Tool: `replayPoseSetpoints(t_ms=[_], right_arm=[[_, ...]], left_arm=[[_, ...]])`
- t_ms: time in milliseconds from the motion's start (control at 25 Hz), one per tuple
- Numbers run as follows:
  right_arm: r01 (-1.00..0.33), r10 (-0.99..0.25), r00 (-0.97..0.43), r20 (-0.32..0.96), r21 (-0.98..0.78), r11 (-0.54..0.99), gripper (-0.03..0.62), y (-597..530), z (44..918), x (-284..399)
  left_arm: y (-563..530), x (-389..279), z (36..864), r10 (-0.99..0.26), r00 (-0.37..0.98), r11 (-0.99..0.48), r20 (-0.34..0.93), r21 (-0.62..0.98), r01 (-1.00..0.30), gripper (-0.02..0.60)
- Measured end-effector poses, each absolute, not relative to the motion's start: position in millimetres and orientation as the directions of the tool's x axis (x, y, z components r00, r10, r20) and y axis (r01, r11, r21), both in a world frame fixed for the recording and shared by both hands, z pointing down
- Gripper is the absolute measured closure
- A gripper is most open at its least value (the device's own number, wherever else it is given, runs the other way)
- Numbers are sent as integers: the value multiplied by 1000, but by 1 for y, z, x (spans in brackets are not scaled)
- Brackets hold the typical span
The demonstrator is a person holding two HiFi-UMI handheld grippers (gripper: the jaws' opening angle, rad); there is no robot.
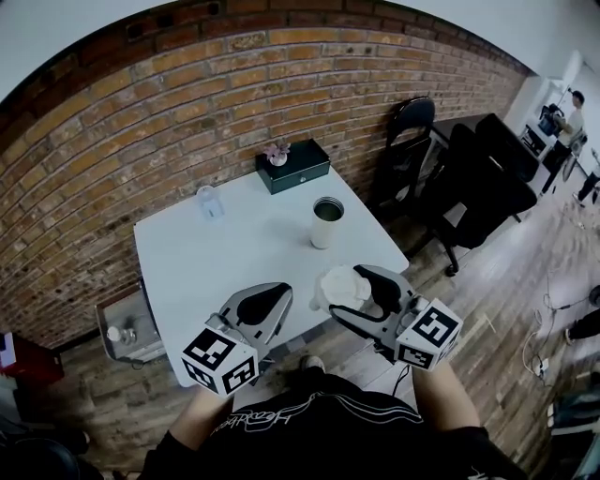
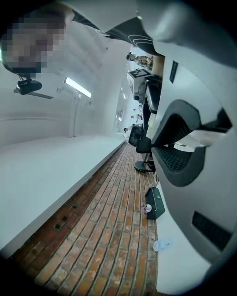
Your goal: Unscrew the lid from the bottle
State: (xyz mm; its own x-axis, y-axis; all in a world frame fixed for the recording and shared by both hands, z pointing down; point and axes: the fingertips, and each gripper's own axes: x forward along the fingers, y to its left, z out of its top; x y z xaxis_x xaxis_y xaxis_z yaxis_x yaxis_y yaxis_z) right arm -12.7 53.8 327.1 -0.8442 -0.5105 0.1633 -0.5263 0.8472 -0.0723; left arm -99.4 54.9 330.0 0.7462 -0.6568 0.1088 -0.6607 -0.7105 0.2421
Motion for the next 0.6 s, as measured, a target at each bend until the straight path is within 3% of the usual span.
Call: replayPoseSetpoints(t_ms=[600], right_arm=[[-479,-466,-870,162,-51,877,260,75,326,-3]], left_arm=[[68,-82,322,-670,728,-704,145,189,-685,541]])
